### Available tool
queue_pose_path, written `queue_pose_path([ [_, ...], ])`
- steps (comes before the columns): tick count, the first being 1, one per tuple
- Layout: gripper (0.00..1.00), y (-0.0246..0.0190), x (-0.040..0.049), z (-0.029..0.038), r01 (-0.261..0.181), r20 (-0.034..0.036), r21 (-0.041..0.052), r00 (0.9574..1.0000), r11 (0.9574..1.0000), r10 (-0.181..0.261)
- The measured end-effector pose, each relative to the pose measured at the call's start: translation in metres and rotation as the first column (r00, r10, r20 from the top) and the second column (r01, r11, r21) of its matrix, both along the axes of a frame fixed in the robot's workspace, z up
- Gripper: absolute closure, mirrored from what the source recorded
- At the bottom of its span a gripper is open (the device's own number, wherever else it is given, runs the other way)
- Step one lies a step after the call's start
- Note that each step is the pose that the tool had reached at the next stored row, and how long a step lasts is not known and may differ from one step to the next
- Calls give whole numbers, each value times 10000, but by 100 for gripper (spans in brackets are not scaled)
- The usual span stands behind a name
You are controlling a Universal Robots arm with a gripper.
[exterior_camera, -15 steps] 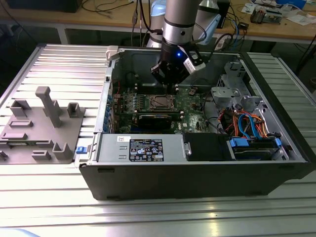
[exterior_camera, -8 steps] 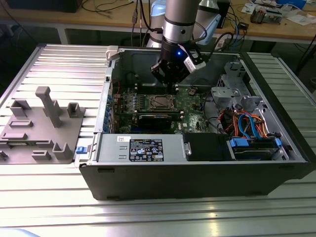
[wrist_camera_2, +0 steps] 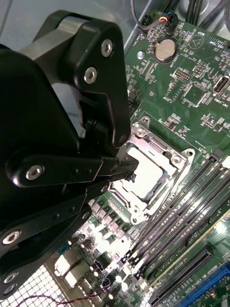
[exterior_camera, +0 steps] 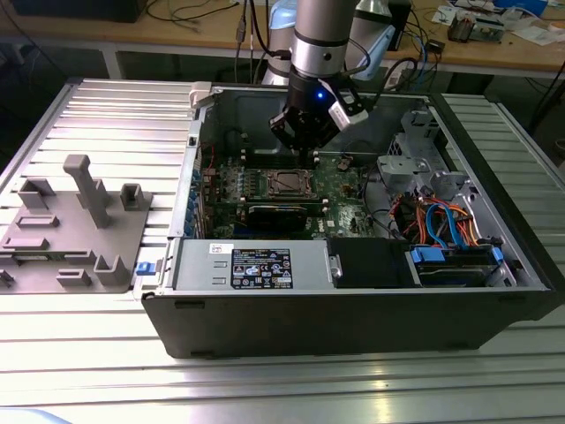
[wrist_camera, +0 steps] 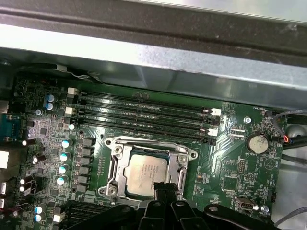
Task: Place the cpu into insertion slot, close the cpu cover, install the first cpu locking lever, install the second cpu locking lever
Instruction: 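Install the second cpu locking lever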
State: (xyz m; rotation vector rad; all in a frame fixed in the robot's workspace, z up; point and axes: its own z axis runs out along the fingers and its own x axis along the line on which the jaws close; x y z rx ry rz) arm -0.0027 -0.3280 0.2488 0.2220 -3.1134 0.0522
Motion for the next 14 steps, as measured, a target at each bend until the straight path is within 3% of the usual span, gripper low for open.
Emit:
queue_pose_path([
  [9, 89, -107, 0, -1, 2, 0, 2, 10000, 10000, -2],
  [14, 89, -196, 0, -2, 1, 0, 2, 10000, 10000, -1],
])
